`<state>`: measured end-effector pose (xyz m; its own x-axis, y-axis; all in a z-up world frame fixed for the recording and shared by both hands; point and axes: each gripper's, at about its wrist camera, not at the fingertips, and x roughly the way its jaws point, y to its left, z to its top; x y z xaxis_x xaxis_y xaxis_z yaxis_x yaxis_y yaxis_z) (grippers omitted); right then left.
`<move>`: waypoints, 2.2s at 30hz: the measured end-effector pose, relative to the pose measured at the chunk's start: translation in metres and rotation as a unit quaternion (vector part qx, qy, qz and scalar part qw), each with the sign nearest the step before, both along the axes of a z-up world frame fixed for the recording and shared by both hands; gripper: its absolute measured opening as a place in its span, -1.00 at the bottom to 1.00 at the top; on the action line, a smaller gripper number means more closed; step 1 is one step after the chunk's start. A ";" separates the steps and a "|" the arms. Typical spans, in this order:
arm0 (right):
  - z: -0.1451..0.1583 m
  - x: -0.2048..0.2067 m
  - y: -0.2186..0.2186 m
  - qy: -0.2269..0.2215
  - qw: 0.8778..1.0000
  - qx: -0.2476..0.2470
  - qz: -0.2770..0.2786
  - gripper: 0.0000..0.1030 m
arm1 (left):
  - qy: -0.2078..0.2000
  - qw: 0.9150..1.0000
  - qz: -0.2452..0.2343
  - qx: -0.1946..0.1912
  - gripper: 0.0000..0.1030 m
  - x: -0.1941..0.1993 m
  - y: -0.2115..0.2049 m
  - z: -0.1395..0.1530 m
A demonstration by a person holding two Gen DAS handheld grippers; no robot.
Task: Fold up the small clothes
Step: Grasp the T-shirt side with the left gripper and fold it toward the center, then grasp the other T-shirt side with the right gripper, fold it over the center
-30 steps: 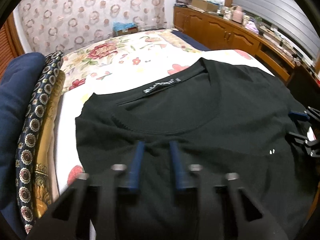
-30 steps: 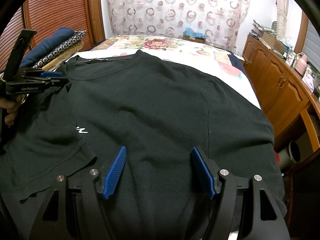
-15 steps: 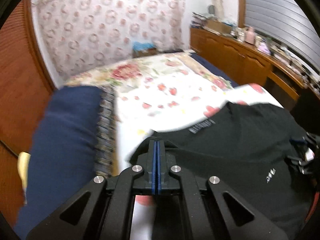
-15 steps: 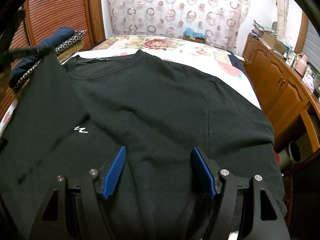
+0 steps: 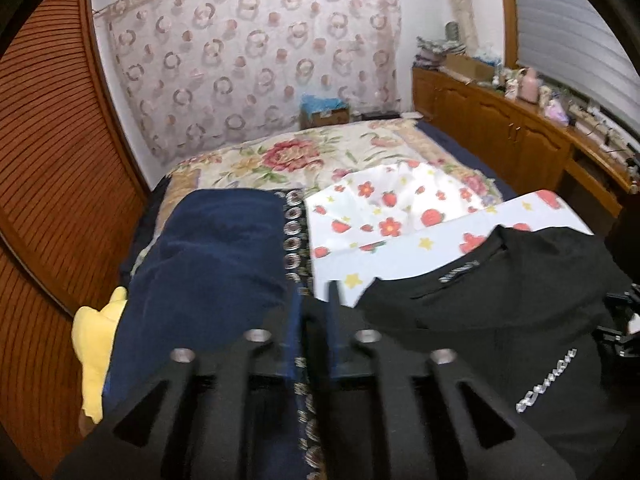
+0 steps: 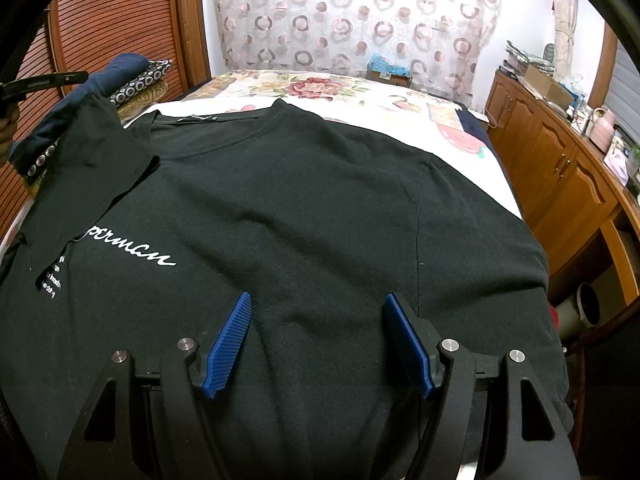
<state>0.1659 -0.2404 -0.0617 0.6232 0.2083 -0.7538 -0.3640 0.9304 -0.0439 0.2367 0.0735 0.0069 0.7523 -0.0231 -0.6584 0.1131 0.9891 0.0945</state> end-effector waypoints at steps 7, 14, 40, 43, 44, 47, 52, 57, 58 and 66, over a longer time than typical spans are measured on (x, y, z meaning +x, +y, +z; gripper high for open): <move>0.000 0.000 0.000 0.000 1.000 0.000 0.000 0.39 | -0.038 0.997 -0.061 -0.028 0.60 -0.052 -0.027 0.012; 0.000 0.000 0.000 0.000 1.000 0.000 0.000 0.39 | -0.040 0.995 -0.071 -0.050 0.60 -0.090 -0.042 -0.004; 0.021 -0.019 -0.135 -0.049 0.992 0.036 -0.106 0.41 | 0.077 0.990 -0.112 -0.043 0.60 -0.114 -0.099 -0.093; 0.013 -0.019 -0.159 -0.035 0.991 0.043 -0.121 0.41 | 0.089 0.989 -0.118 -0.031 0.60 -0.113 -0.106 -0.098; 0.011 -0.018 -0.163 -0.031 0.991 0.048 -0.123 0.41 | 0.092 0.988 -0.120 -0.025 0.60 -0.113 -0.109 -0.100; 0.006 -0.017 -0.173 -0.018 0.989 0.064 -0.129 0.41 | 0.092 0.988 -0.124 -0.018 0.61 -0.114 -0.113 -0.102; 0.003 -0.014 -0.173 -0.002 0.989 0.073 -0.127 0.41 | 0.094 0.988 -0.123 -0.020 0.64 -0.113 -0.113 -0.102; 0.007 -0.012 -0.166 0.014 0.990 0.080 -0.115 0.36 | 0.097 0.988 -0.122 -0.020 0.72 -0.110 -0.112 -0.104; 0.007 -0.012 -0.165 0.015 0.990 0.078 -0.114 0.35 | 0.097 0.988 -0.122 -0.020 0.73 -0.110 -0.111 -0.104; 0.016 -0.017 -0.158 -0.012 0.995 0.031 -0.098 -0.77 | 0.093 0.988 -0.120 -0.022 0.73 -0.110 -0.110 -0.102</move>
